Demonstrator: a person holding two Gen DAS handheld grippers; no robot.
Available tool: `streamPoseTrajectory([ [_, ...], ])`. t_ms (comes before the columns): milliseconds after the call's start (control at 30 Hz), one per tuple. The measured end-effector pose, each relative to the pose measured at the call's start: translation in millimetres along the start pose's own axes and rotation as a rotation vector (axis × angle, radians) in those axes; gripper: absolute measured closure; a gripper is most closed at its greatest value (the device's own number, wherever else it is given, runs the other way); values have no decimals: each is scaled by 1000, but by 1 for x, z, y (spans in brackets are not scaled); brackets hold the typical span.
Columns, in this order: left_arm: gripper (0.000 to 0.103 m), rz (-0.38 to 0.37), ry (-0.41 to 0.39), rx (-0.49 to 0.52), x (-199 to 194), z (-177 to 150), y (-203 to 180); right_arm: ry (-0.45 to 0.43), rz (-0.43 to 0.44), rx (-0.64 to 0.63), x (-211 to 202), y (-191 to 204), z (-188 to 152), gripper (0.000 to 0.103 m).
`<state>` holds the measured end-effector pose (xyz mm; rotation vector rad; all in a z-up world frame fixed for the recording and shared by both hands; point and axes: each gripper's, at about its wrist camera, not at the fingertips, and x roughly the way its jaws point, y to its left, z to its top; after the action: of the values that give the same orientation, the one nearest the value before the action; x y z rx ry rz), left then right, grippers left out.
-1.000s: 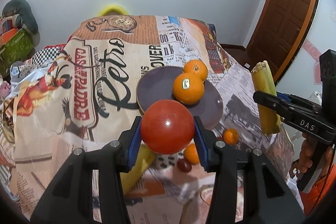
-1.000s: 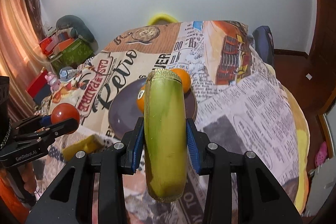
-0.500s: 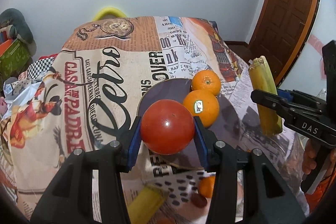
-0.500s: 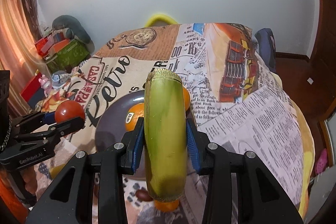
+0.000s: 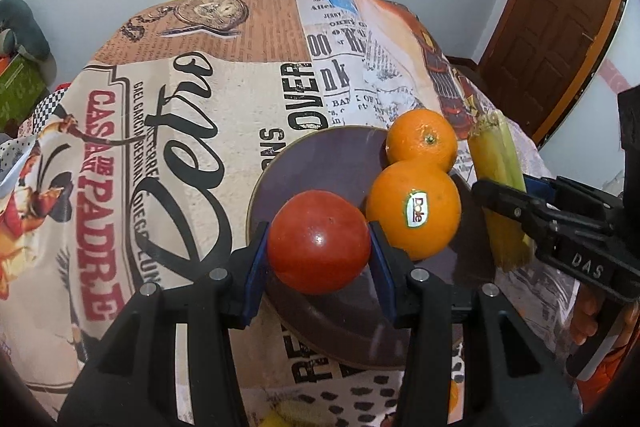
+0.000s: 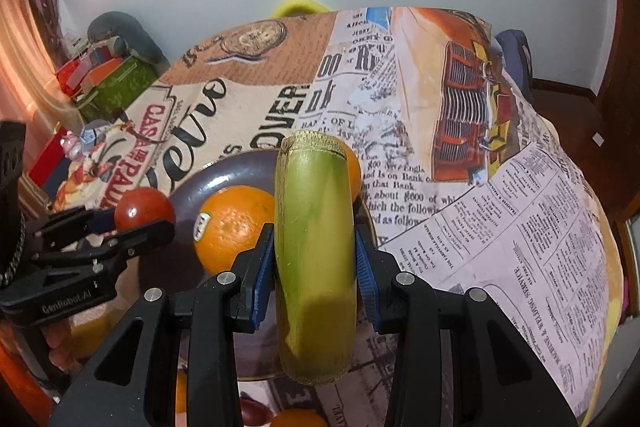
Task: Organize fruits
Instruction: 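Place the tomato on the plate with the left gripper while the right gripper sets the corn beside it, then grasp the yellow cob with the left gripper while the right gripper grasps a small mandarin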
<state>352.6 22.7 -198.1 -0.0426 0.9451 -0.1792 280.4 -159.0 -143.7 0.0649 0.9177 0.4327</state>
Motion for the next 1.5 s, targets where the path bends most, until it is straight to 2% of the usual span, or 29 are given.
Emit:
streamPoseTrajectory([
  [300, 56, 6, 22, 1, 14, 4, -5, 28, 25, 13, 8, -6, -2, 68],
  [467, 48, 8, -14, 6, 4, 8, -8, 46, 36, 11, 8, -4, -1, 66],
  [833, 47, 13, -52, -15, -29, 4, -6, 45, 38, 1, -14, 4, -10, 63],
  [1267, 42, 68, -77, -39, -95, -34, 14, -9, -3, -59, -71, 25, -31, 61],
  [1500, 36, 91, -45, -62, -103, -70, 25, 10, -8, -71, -84, 32, -52, 60],
])
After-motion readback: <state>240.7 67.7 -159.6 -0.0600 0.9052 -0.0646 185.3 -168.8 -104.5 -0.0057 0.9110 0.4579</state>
